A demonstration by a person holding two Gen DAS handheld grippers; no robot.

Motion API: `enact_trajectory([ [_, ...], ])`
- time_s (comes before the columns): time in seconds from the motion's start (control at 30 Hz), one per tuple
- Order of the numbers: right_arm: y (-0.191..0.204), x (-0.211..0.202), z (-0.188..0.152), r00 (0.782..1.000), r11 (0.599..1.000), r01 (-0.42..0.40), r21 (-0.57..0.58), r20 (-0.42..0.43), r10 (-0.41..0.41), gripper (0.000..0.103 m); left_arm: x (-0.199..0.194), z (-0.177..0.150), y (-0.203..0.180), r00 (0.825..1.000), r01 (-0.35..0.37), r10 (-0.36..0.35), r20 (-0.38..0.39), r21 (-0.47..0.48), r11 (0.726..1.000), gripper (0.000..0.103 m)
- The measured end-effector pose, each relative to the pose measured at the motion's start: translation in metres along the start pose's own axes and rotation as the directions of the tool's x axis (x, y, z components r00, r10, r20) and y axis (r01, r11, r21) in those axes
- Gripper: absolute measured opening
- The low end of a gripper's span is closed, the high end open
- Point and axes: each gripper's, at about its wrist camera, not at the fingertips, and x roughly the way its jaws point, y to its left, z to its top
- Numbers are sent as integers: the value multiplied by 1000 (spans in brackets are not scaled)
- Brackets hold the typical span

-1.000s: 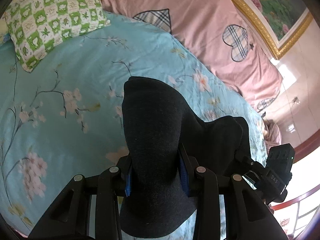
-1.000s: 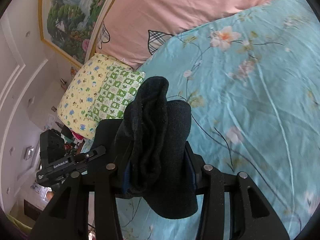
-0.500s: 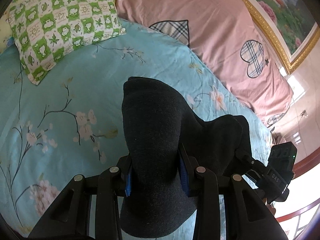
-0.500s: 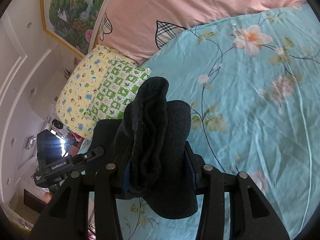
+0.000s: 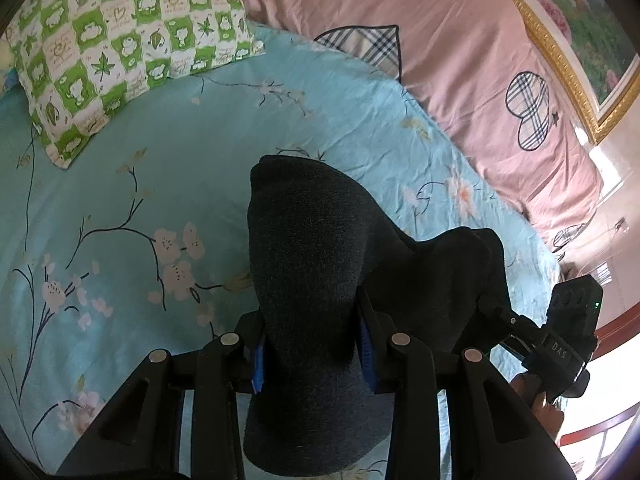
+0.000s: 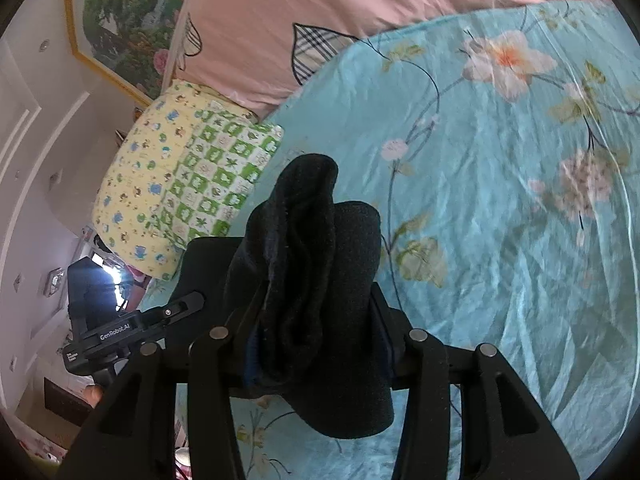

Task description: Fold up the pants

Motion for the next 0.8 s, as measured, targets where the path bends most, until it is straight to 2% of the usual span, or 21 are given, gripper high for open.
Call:
enact_trajectory([
  [0.13,-8,1,-3,998,998,55,-6,-3,-55,54,7,-4,2,1000,-9,9,-7,13,1000,39],
  [0.27,-11,2,-4,997,997,74,-15,-9,-74,56,13,-9,4,999,-33,33,-13,28,999,43],
  [0.43,-13,2,-5,996,996,87,-29,-9,-87,59,19,-12,11,999,-44,44,-19,16,999,50],
  [0.53,-15,5,-5,995,995,99,-32,-5,-99,66,21,-14,11,998,-63,64,-12,32,997,54],
  [0.63,-16,5,-6,995,995,98,-25,-1,-98,67,17,-16,9,997,-82,82,3,52,995,59],
  [0.7,-15,4,-7,995,995,100,-20,1,-100,68,14,-17,8,995,-98,98,16,55,994,67],
  [0.8,-10,0,-7,995,994,101,-31,8,-101,68,10,-19,11,996,-92,92,19,35,995,70],
])
